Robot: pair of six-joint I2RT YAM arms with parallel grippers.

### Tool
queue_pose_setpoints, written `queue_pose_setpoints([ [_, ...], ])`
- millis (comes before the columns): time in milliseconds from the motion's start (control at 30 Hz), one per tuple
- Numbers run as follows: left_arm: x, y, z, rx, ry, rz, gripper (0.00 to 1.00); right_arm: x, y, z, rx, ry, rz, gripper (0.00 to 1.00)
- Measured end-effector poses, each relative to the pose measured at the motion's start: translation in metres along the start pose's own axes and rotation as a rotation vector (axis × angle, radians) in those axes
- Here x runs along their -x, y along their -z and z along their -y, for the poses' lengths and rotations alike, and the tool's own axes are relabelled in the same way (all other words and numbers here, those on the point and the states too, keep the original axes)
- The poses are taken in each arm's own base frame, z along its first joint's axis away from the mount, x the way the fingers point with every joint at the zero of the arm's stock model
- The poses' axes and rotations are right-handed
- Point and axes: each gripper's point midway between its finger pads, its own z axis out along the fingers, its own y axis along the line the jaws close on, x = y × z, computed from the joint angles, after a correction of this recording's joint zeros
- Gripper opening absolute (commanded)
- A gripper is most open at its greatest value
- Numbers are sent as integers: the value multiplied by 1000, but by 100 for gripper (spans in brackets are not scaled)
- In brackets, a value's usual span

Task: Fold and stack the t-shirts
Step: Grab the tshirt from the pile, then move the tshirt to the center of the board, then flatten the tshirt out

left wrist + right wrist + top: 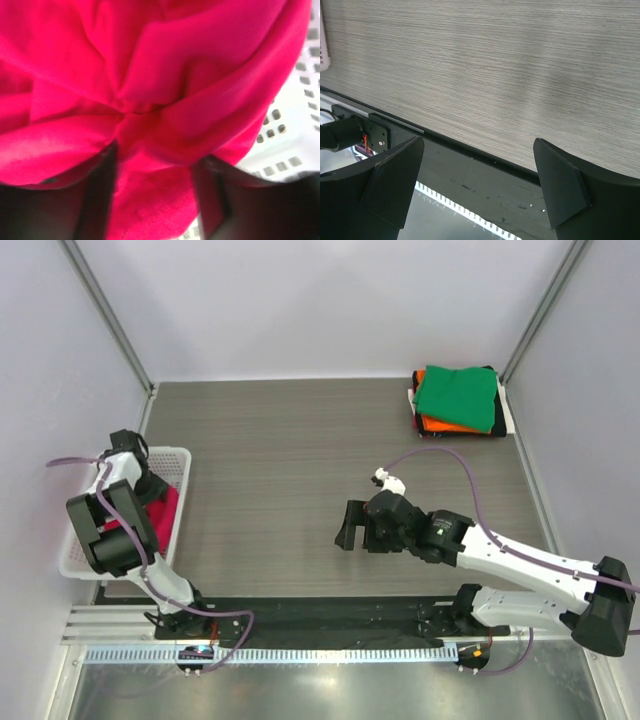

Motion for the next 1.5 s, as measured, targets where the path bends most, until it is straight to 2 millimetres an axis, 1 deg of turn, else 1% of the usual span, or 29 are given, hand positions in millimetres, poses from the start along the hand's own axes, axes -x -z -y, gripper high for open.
queue_pose_setpoints([
  [33, -2, -3, 2, -4, 1, -11, 21, -1, -2, 1, -6, 2, -6, 97],
  [67, -3, -3, 3, -9, 10, -15, 8, -2, -3, 2, -11, 4, -9, 97],
  [100, -2, -2, 4, -14, 13, -16, 0, -3, -4, 2, -13, 5, -13, 97],
  [200, 10, 12, 10, -47, 26, 12, 0, -3, -4, 2, -15, 5, -16, 97],
  [267, 25, 36, 17, -82, 47, 57, 0, -3, -4, 2, -14, 6, -15, 97],
  [300, 38, 56, 21, -109, 61, 98, 0, -3, -4, 2, -14, 6, -15, 97],
  [367, 69, 110, 36, -191, 90, 209, 0, -1, -1, 0, -13, 12, -13, 97],
  [400, 90, 150, 47, -253, 102, 297, 0, 2, 1, -3, -11, 16, -12, 97],
  [433, 103, 186, 58, -315, 105, 367, 0, 8, 5, -8, -5, 23, -3, 97],
  [500, 118, 271, 85, -472, 94, 503, 0, 24, 17, -23, 20, 26, 32, 97],
  [533, 117, 310, 98, -555, 79, 553, 0, 32, 23, -30, 35, 25, 53, 97],
  [567, 108, 355, 113, -658, 47, 599, 0, 44, 32, -39, 51, 25, 80, 97],
  [633, 86, 421, 133, -823, -13, 641, 0, 69, 54, -56, 95, 15, 157, 97],
  [667, 69, 450, 143, -909, -54, 643, 0, 81, 68, -64, 120, 5, 199, 97],
  [700, 49, 474, 151, -987, -102, 633, 0, 91, 82, -68, 138, -4, 238, 97],
  [767, 17, 498, 163, -1074, -193, 601, 0, 111, 115, -71, 172, -29, 322, 97],
  [800, -4, 503, 171, -1108, -251, 570, 1, 119, 132, -69, 185, -45, 366, 97],
  [867, -43, 499, 186, -1128, -357, 499, 7, 129, 161, -61, 197, -74, 434, 98],
  [900, -68, 490, 196, -1121, -426, 450, 21, 132, 170, -54, 192, -88, 459, 98],
  [933, -93, 477, 205, -1107, -497, 404, 28, 133, 178, -47, 182, -104, 480, 99],
  [967, -121, 459, 212, -1082, -566, 352, 30, 135, 189, -38, 171, -125, 505, 100],
  [1033, -179, 414, 217, -1002, -716, 232, 61, 134, 200, -22, 139, -158, 531, 100],
  [1100, -236, 363, 208, -900, -845, 123, 86, 131, 206, -3, 90, -190, 548, 100],
  [1133, -260, 338, 197, -834, -902, 74, 90, 129, 207, 5, 68, -200, 552, 100],
  [1167, -277, 318, 185, -778, -945, 44, 93, 128, 208, 11, 50, -205, 555, 100],
  [1233, -297, 292, 165, -701, -994, 11, 95, 123, 205, 21, 12, -206, 548, 100],
  [1300, -298, 275, 149, -648, -993, 13, 95, 117, 194, 28, -33, -190, 523, 100],
  [1400, -279, 277, 137, -654, -922, 65, 92, 108, 163, 31, -134, -139, 459, 100],
  [1500, -264, 287, 133, -713, -832, 115, 89, 101, 119, 35, -247, -70, 377, 100],
])
